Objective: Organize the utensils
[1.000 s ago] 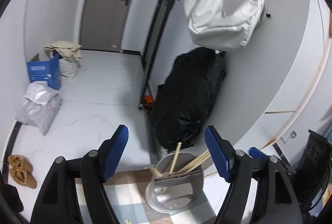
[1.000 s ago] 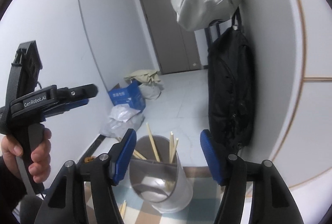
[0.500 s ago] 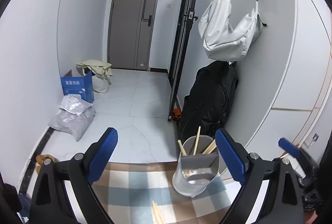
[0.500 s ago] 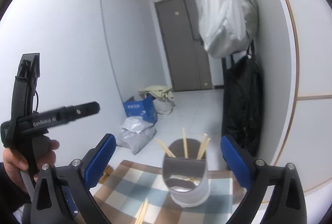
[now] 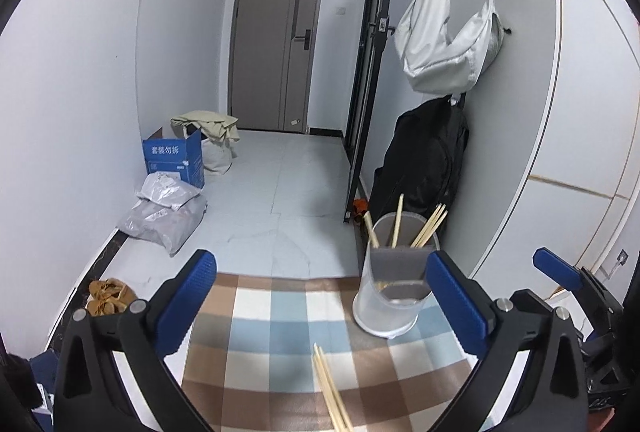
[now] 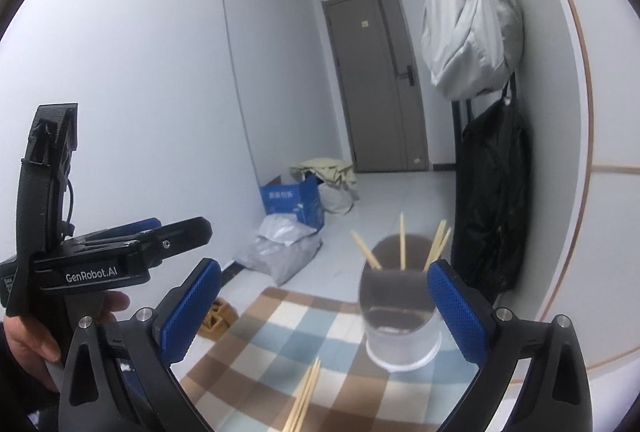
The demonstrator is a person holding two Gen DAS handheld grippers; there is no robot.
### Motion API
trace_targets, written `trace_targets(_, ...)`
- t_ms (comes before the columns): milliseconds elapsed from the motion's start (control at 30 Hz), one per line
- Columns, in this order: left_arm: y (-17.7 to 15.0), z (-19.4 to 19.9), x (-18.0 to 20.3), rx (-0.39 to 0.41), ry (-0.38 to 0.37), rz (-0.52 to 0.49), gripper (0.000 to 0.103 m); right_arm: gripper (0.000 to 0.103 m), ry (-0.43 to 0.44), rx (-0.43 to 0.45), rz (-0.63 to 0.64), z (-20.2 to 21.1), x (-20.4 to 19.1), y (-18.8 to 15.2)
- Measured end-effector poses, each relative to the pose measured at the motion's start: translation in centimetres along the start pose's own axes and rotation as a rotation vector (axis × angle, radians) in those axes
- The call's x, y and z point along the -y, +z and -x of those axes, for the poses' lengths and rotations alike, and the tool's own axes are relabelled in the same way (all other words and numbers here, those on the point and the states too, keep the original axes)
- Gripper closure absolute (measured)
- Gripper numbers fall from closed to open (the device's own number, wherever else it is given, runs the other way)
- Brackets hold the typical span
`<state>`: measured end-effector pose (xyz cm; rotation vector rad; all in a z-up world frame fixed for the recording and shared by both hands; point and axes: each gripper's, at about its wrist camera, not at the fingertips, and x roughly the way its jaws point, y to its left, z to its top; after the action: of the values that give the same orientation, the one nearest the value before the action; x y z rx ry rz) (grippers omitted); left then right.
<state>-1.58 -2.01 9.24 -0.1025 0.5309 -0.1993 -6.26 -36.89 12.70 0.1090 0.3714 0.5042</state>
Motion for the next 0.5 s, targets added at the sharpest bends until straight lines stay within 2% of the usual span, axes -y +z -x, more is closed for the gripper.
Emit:
trace_targets(333, -4.4, -3.1, -3.0, -0.095, 0.054, 0.045, 0.001, 0.001, -0.007, -0.138, -0.040, -2.6, 0.0, -5.0)
trace_targets(433, -5.0, -4.1, -3.7, -0.127, 0.054, 0.049, 0.001, 0.009, -0.016, -0.193, -0.041, -3.6, 0.1, -6.2)
trace_targets(500, -5.6, -4.1, -4.0, -0.137, 0.052, 0.045, 0.001, 0.020, -0.022, -0.236, -0.039, -4.5, 0.2, -6.9)
